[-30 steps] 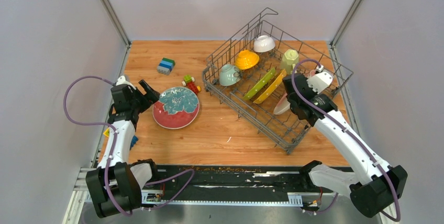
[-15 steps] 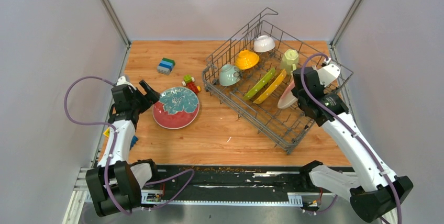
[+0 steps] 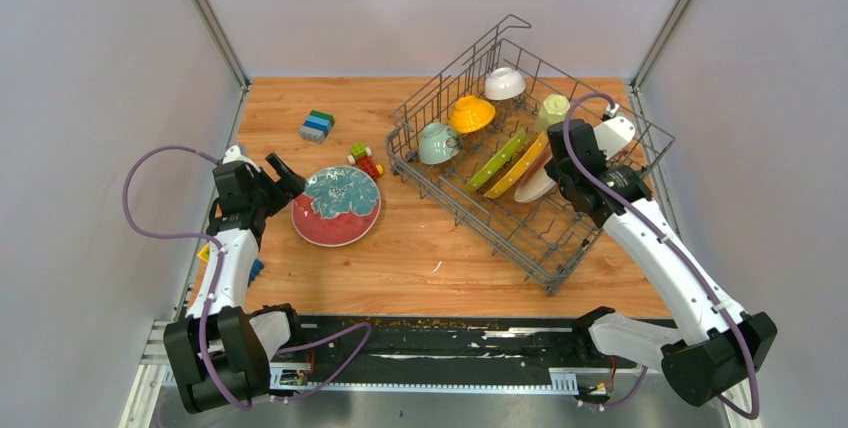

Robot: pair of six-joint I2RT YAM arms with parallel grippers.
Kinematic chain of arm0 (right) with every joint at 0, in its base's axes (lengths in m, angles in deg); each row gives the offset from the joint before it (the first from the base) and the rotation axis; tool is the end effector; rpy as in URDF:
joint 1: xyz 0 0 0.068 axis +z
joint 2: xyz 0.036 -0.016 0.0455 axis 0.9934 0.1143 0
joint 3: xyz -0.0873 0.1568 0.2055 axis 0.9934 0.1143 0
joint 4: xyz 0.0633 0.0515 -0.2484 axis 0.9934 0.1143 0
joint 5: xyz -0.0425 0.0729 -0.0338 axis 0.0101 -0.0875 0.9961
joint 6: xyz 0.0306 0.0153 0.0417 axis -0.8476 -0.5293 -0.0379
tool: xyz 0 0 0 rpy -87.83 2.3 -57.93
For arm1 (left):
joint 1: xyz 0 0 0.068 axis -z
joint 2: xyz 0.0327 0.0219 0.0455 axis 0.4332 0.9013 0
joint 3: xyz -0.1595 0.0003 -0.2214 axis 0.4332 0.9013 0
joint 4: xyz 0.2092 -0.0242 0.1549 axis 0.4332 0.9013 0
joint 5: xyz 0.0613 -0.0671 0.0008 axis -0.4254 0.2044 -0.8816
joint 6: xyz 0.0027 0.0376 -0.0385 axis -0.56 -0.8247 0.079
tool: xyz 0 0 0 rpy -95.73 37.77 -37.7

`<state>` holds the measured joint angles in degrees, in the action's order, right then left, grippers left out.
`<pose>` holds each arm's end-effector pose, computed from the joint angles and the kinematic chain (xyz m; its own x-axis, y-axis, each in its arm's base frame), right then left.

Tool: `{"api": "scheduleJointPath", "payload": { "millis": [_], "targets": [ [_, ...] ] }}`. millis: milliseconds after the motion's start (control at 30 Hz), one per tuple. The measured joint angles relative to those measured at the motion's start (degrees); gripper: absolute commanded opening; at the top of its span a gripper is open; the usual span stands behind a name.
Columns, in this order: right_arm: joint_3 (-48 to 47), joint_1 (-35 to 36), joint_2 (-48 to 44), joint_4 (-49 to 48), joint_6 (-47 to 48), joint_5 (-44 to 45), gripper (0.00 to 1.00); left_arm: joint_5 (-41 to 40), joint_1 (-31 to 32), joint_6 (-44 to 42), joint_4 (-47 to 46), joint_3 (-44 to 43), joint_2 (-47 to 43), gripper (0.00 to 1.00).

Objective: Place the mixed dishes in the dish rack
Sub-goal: Insert the plate into the dish rack.

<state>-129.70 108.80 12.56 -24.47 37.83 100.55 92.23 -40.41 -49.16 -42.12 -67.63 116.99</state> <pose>0.2065 0.0747 0.3536 -0.3697 0.5092 -0.7772 0.5010 0.8137 0.2948 0.2183 0.0498 0.2291 -0.4370 -0.6325 -0.6396 -0.3611 0.7746 -0.5193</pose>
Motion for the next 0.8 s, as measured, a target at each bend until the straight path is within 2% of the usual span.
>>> {"api": "scheduleJointPath", "payload": {
  "millis": [200, 333, 633, 800],
  "targets": [
    [0.0, 0.5, 5.4, 0.1, -1.6, -0.1, 0.00, 0.0, 0.0, 0.0, -0.2, 0.0, 0.3, 1.00],
    [0.0, 0.6, 9.2, 0.1, -2.6, -0.2, 0.03, 0.0, 0.0, 0.0, -0.2, 0.0, 0.9, 1.00],
    [0.0, 0.7, 11.2, -0.4, -4.4, -1.7, 0.25, 0.0, 0.0, 0.0, -0.2, 0.0, 1.0, 1.00],
    [0.0, 0.7, 11.0, -1.9, -5.0, -1.6, 0.26, 0.0, 0.0, -0.1, -0.2, 0.0, 1.0, 1.00]
  ]
}}
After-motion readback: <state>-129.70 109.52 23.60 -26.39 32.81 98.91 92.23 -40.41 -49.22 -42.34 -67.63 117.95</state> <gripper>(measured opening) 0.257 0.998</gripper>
